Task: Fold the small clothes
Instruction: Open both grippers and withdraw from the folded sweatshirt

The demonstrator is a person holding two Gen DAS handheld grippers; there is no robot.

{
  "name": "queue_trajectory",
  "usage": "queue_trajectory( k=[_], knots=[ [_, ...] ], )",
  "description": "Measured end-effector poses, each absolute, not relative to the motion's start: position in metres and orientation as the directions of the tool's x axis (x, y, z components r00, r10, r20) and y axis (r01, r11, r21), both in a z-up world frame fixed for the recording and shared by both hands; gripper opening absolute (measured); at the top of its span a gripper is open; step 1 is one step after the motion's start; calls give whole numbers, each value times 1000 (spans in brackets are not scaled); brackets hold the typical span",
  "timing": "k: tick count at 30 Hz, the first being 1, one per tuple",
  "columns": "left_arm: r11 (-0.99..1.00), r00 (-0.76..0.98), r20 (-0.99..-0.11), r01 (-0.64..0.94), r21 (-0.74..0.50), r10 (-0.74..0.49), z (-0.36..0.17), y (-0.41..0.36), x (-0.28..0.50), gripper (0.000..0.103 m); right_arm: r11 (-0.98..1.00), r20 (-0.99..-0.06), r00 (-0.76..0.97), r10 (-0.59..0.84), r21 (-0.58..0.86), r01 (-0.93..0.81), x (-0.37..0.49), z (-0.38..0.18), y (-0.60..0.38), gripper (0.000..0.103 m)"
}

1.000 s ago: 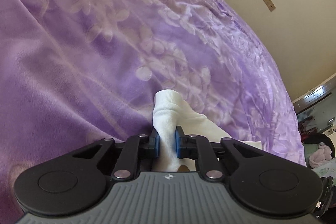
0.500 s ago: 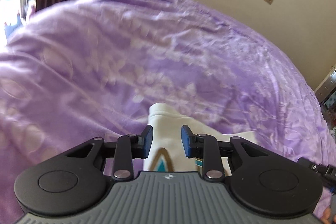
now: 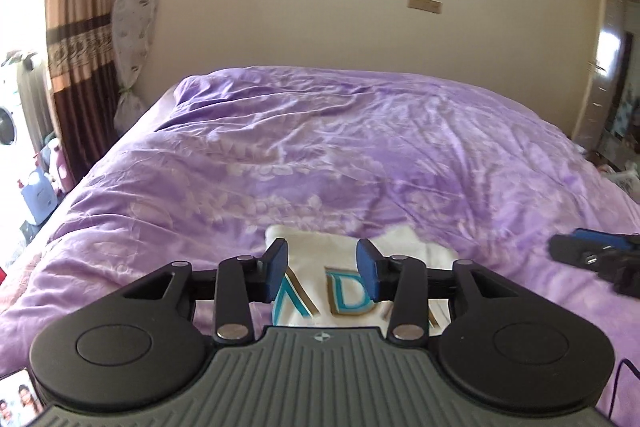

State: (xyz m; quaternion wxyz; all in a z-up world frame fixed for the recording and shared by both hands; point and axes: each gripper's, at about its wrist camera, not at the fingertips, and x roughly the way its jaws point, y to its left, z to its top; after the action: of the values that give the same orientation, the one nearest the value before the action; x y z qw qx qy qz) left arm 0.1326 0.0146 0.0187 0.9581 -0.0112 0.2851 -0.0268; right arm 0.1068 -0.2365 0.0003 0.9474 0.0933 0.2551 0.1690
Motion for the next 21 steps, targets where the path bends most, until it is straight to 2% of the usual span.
queue_trajectory(
  k=[3,8,10,11,15,21],
  knots=[
    [993,825,-556,116,-2,-97,17,7,109,47,939,-470,814,341,207,-274,74,-5,-225,54],
    [991,816,-574,119,62,-62,1,-3,71,47,966,-495,830,258,109,-235,26,-21,-208,56],
    [989,805,-591,126,82,-54,-10,-8,59,47,970,-513,826,236,71,-234,12,-28,-202,68],
    [988,797,-602,124,90,-45,-15,-10,54,47,969,-521,821,235,58,-241,6,-32,-199,70],
    [988,762,-648,90,129,15,-35,-15,42,47,965,-561,793,239,49,-256,-8,-45,-192,70],
    [998,692,-720,11,69,42,-61,1,36,53,970,-635,739,226,76,-231,-19,-69,-191,79]
  ],
)
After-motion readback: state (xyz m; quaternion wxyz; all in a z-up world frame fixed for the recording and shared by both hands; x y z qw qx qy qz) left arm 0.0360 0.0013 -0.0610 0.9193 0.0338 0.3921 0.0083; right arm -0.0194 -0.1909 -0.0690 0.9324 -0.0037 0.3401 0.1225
